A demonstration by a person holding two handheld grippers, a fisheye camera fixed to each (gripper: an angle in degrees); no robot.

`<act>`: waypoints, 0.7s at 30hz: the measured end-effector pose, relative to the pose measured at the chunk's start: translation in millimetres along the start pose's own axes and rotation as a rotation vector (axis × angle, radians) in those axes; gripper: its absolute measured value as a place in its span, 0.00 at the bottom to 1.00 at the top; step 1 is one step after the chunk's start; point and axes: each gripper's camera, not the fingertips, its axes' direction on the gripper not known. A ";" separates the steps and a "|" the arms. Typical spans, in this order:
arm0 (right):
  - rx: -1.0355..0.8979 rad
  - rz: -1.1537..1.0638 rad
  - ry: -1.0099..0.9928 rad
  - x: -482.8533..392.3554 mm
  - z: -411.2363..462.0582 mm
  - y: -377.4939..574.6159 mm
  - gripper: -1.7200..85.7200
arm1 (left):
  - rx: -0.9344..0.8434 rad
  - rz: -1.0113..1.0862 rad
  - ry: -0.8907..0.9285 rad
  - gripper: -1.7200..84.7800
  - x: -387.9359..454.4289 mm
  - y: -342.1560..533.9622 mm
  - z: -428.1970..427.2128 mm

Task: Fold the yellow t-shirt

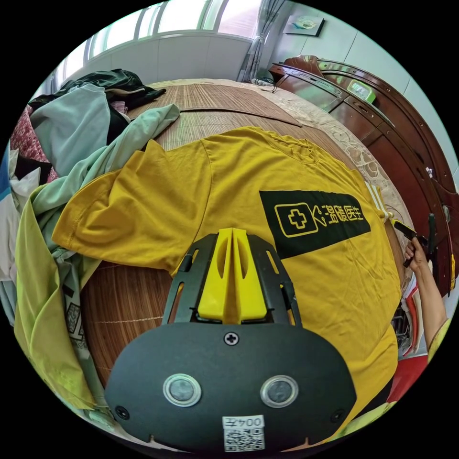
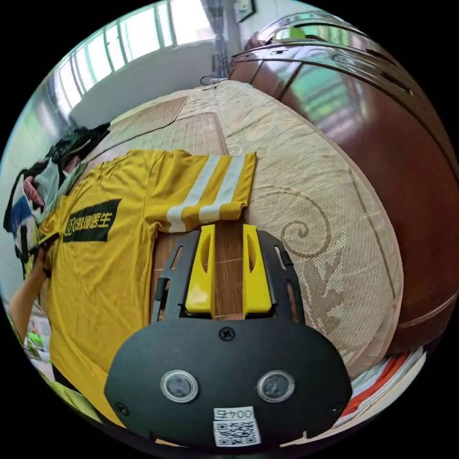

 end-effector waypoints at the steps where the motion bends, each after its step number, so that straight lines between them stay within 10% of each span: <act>1: -0.009 -0.026 0.017 -3.6 3.2 -3.9 0.13 | 0.000 -0.002 0.004 0.02 -1.2 -0.5 -0.5; 9: -0.187 -0.272 -0.010 -30.7 18.0 -53.1 0.02 | 0.000 -0.001 0.002 0.02 -2.9 -3.7 -4.3; 15: -0.404 -0.064 0.007 14.5 24.0 -60.2 0.07 | 0.000 -0.001 0.000 0.02 -2.5 -6.0 -8.0; 21: -0.193 -0.068 -0.074 14.3 10.1 -34.5 0.12 | 0.000 -0.007 0.015 0.02 -4.3 -8.3 -12.0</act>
